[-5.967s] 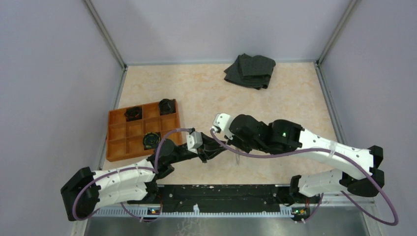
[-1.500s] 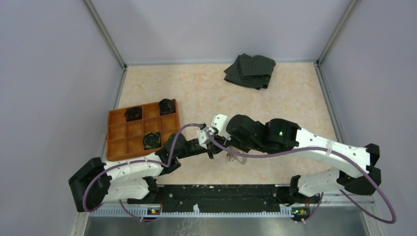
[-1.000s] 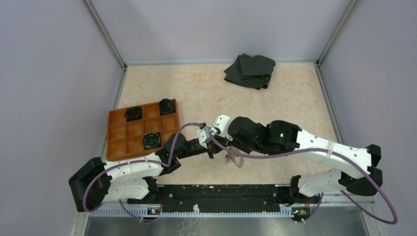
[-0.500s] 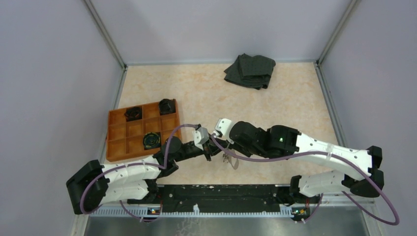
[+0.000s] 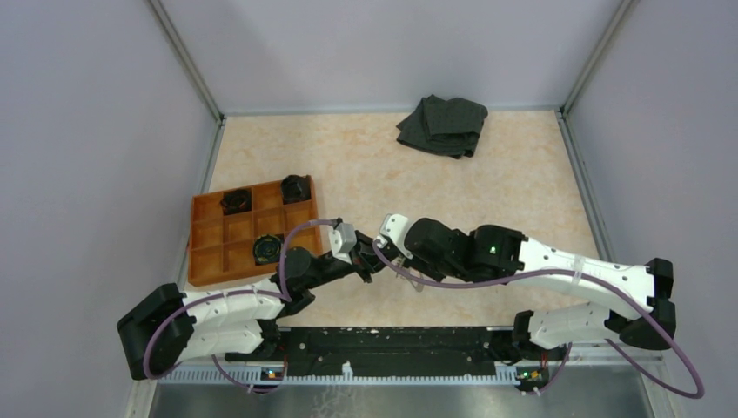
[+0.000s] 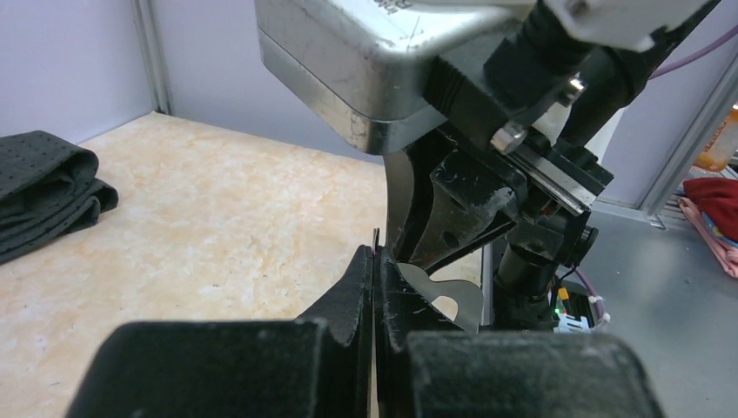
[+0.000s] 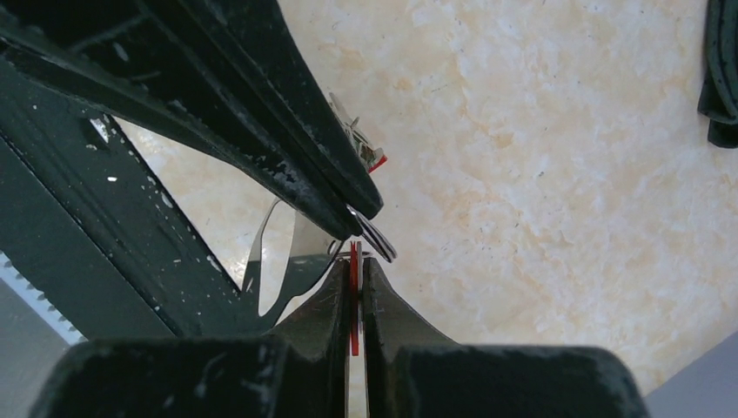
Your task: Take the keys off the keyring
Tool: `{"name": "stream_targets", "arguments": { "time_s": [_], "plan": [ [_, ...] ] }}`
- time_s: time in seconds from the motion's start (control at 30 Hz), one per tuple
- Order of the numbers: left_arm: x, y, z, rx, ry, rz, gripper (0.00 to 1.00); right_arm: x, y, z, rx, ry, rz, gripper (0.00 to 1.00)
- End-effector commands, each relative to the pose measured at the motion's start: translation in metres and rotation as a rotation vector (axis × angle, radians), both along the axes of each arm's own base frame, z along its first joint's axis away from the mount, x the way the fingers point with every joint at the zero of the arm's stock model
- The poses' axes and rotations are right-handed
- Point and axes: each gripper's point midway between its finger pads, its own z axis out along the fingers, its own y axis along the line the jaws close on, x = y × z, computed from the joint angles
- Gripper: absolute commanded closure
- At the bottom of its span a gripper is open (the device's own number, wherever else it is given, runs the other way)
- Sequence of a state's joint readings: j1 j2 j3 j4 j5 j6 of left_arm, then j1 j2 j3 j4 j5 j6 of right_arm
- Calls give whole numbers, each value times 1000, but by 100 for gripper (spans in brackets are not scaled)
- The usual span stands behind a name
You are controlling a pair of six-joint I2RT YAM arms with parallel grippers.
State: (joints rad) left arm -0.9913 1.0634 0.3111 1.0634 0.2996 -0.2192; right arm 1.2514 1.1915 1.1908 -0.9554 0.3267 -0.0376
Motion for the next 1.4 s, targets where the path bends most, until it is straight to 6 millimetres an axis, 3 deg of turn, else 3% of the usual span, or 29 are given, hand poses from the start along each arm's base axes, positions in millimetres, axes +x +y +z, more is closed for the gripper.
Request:
{"name": "stream_targets", "arguments": {
  "time_s": [0.0,0.3,0.67,0.87,1.0,1.17,1.37],
  "plan": [
    [1,7,24,-96,-39,27,100,13,-2,12,67,-28,-74,100],
    [14,12,10,-65,13,96,100,56,-18,8,223,-5,-345,100],
    [30,11,-6,-8,105,109,100,132,-59,-55,529,9,-736,100],
    [40,8,-16,23,171,92,100,157,-75,-77,638,-32,-853,100],
    [44,6,-21,42,196,89,100,163,-80,-89,622,-28,-884,100],
    [49,5,-28,60,221,95,100,161,-81,-98,597,-15,-891,78],
    [56,2,-37,82,256,93,100,150,-73,-85,628,25,-824,52]
  ]
}}
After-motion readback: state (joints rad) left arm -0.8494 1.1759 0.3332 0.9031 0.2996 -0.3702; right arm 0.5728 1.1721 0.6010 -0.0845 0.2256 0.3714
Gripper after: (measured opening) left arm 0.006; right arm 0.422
